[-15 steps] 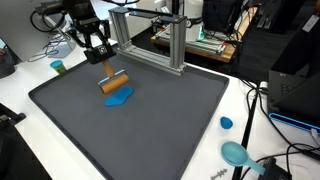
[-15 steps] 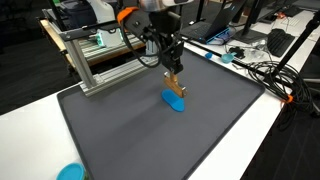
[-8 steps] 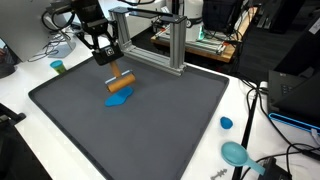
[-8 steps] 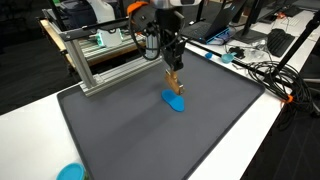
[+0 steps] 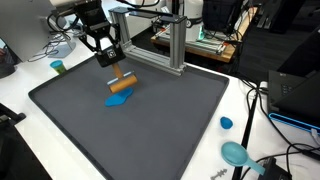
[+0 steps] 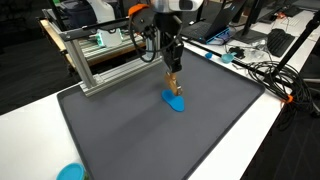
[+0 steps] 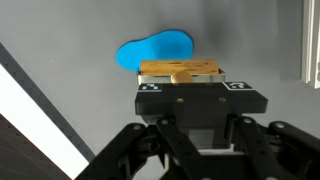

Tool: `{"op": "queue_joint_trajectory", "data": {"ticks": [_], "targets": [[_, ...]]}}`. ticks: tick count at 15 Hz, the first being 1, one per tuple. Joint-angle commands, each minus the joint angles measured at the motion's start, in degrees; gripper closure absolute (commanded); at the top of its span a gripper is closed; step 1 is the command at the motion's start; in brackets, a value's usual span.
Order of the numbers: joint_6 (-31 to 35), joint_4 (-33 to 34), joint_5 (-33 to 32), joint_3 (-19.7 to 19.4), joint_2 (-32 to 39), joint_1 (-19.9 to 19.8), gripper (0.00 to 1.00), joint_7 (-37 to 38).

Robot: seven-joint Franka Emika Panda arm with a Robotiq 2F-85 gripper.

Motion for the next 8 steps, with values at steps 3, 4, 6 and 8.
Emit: {"op": "queue_joint_trajectory", "data": {"ticks": [3, 4, 6, 8], "targets": [[5.03, -1.41, 1.03, 0.89, 1.44, -0.10, 0.78, 3.35], [6.27, -1.55, 0.47, 0.83, 1.82, -0.04, 0.78, 3.93], [8.26, -1.69, -0.65, 0.72, 2.58, -0.03, 0.78, 4.73], [8.89, -1.78, -2.68, 0.41, 3.43, 0.18, 0.78, 5.22]]}}
